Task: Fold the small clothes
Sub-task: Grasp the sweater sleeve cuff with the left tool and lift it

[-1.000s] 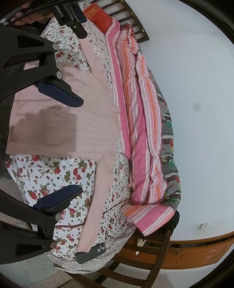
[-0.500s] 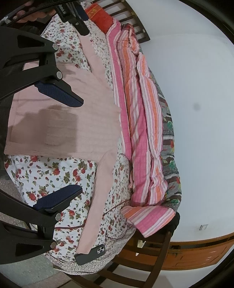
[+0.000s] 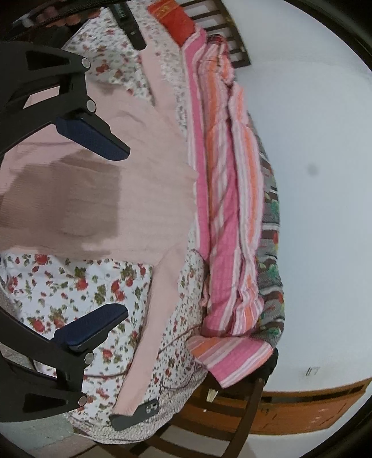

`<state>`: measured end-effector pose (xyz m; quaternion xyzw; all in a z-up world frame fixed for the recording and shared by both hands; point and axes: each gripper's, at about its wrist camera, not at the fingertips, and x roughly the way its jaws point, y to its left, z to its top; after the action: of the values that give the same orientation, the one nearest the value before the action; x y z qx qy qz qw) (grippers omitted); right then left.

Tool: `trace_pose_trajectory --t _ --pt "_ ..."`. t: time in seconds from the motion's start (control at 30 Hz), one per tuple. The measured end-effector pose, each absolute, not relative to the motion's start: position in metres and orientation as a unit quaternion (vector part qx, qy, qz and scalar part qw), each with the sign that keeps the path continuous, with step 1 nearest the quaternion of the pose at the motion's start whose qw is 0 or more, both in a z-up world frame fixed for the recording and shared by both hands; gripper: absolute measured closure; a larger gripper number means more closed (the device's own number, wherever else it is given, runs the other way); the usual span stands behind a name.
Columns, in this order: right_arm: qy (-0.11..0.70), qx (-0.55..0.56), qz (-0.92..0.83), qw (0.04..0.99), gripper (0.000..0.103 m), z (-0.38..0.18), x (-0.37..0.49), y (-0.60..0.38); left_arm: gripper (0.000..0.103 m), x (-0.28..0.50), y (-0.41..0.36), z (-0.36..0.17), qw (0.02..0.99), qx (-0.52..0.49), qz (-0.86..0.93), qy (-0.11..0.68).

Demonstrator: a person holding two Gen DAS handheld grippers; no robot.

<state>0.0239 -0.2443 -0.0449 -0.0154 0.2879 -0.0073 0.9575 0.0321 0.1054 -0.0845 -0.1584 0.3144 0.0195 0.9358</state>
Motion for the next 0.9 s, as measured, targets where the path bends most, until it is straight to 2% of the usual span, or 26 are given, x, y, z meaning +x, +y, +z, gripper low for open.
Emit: trace_pose_trajectory --t 0.1,0.2,0.37,0.47,0.67,0.7,0.73,0.8,0.9 --pt "0.292 -0.035 0.008 0.956 0.004 -0.061 0.034 -0.234 0.003 0.044 0.149 -0.106 0.925 -0.191 0.045 0.325" --pt "0.299 -0.038 0.019 0.953 0.004 -0.079 0.043 -0.226 0.008 0.053 0.199 -0.122 0.917 -0.231 0.09 0.313" --pt "0.339 -0.012 0.054 0.939 0.004 -0.107 0.066 -0.218 0.021 0.07 0.292 -0.152 0.886 -0.317 0.144 0.305" --pt "0.365 0.02 0.066 0.928 0.006 -0.12 0.083 -0.22 0.034 0.085 0.33 -0.169 0.869 -0.344 0.167 0.313" --pt "0.377 0.032 0.065 0.924 0.01 -0.127 0.101 -0.223 0.05 0.099 0.363 -0.174 0.867 -0.358 0.209 0.277" --pt "0.375 0.033 0.061 0.924 0.011 -0.127 0.104 -0.225 0.06 0.104 0.368 -0.175 0.865 -0.356 0.221 0.276" --pt "0.374 0.036 0.059 0.925 0.014 -0.126 0.106 -0.228 0.077 0.109 0.371 -0.175 0.863 -0.354 0.23 0.278" --pt "0.377 0.034 0.057 0.924 0.016 -0.125 0.111 -0.233 0.096 0.119 0.376 -0.172 0.863 -0.345 0.231 0.289" --pt "0.373 0.028 0.038 0.927 0.017 -0.122 0.117 -0.242 0.096 0.126 0.364 -0.146 0.881 -0.313 0.227 0.272"
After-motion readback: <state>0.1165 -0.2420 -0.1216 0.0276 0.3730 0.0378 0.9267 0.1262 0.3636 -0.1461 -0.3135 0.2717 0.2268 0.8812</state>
